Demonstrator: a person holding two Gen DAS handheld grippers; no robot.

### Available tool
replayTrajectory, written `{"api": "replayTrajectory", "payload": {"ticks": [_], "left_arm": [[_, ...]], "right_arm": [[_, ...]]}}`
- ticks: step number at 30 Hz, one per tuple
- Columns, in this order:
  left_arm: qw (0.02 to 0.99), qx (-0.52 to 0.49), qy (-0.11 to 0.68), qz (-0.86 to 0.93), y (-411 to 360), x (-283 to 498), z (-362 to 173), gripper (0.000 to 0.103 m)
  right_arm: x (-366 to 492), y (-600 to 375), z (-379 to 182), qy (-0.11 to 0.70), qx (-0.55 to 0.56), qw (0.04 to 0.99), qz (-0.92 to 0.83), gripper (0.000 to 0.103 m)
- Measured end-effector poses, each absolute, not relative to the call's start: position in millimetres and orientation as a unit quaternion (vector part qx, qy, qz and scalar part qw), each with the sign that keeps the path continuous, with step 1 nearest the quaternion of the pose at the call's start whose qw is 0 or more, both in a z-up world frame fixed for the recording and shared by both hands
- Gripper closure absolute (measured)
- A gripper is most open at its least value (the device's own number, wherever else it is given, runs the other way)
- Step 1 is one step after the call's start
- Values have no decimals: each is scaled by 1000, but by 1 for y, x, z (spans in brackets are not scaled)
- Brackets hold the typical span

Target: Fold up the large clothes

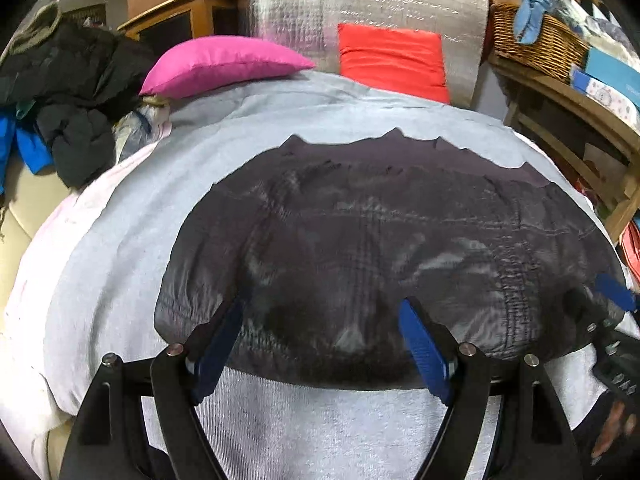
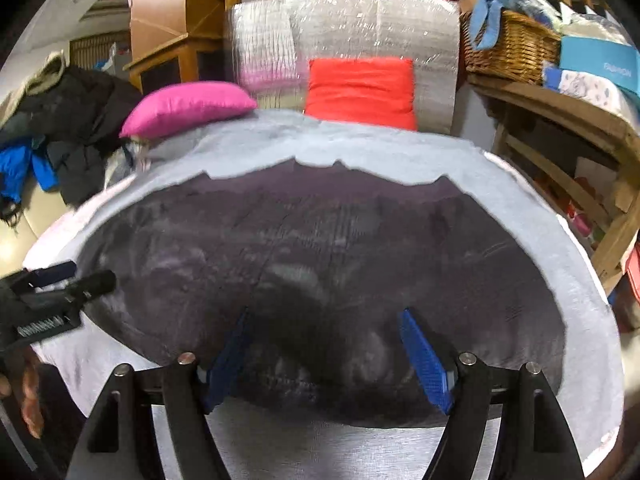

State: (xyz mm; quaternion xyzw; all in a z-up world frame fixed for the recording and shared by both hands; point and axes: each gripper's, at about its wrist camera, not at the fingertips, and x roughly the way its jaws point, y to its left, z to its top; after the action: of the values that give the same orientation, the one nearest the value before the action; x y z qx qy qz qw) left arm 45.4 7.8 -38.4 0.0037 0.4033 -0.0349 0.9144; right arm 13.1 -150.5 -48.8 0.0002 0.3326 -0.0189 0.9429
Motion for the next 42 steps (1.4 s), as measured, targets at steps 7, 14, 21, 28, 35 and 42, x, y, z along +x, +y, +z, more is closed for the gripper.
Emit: {"api": "replayTrajectory", "payload": {"ticks": [7,14,21,28,35,42], "left_arm": [[910,8,413,-30,8,49,-46,22],[906,12,421,-30,5,52,-56,22],[909,-1,415,-31,7,48,-45,22],[912,2,406,-47,-4,33,-30,21],[919,5,392,-44,-12,21,-7,15],[925,16,379,-33,-21,8,14,5]], "right_arm": [[15,-159,-58,344,23,938,-22,24],[23,-158,-76,355,13,934,-28,13],[2,-162,-46,317,47,947,-24,13],[-20,-148,-39,317,46,947,-14,13],[-32,-138,-35,336,27,941,-31,13],[-38,-133,-27,340,12,939,-44,12]]}}
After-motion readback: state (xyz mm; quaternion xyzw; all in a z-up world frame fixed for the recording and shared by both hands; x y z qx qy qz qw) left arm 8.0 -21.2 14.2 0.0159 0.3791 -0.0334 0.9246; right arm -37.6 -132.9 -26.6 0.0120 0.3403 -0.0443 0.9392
